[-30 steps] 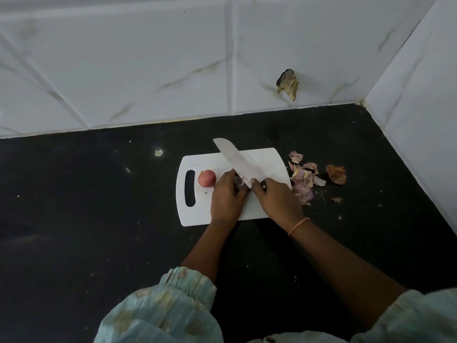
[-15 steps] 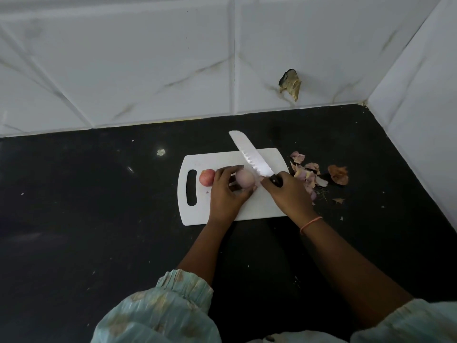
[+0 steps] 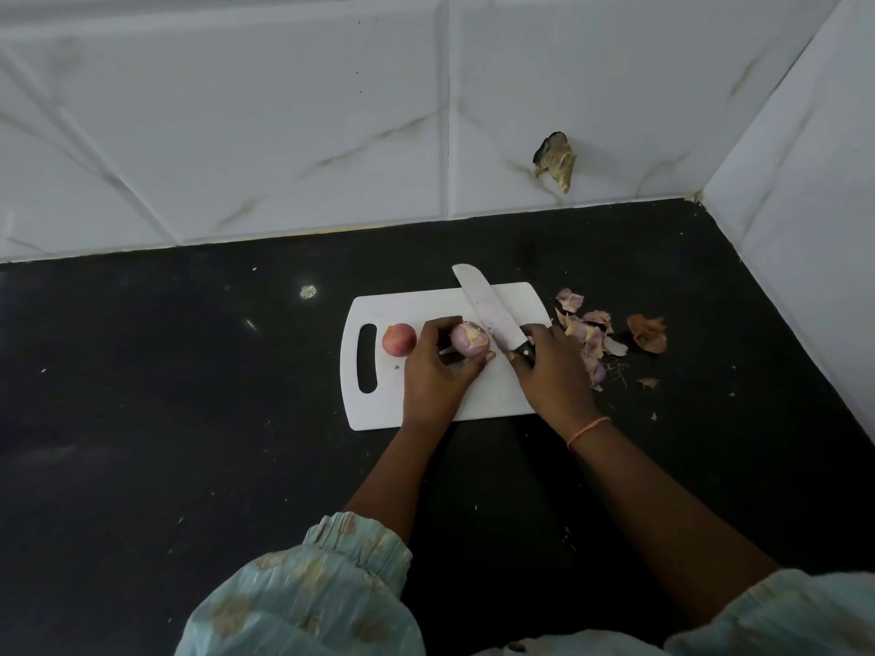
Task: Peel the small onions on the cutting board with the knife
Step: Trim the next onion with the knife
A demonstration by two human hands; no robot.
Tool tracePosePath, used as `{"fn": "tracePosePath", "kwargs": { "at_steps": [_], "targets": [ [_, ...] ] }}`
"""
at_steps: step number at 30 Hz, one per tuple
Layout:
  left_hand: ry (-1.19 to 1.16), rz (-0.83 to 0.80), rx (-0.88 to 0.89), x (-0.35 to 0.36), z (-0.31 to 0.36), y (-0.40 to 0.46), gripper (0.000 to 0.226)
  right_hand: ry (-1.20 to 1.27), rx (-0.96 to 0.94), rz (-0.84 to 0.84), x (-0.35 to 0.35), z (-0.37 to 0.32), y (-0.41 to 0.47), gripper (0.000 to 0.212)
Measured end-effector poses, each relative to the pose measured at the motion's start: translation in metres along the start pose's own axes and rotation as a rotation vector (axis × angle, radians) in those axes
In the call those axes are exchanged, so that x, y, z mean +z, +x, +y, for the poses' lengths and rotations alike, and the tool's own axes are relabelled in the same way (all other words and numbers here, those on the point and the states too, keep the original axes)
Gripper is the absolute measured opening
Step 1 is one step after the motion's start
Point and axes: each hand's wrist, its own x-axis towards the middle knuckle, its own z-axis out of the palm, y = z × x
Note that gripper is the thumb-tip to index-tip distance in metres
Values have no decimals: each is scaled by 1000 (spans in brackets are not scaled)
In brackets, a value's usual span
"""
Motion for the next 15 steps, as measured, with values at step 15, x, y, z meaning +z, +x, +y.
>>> {"fn": "tracePosePath", "kwargs": {
  "at_steps": [15],
  "targets": [
    [-24,36,-20,0,1,-1,44,148,-298,169,4,-39,1,9]
  ]
}}
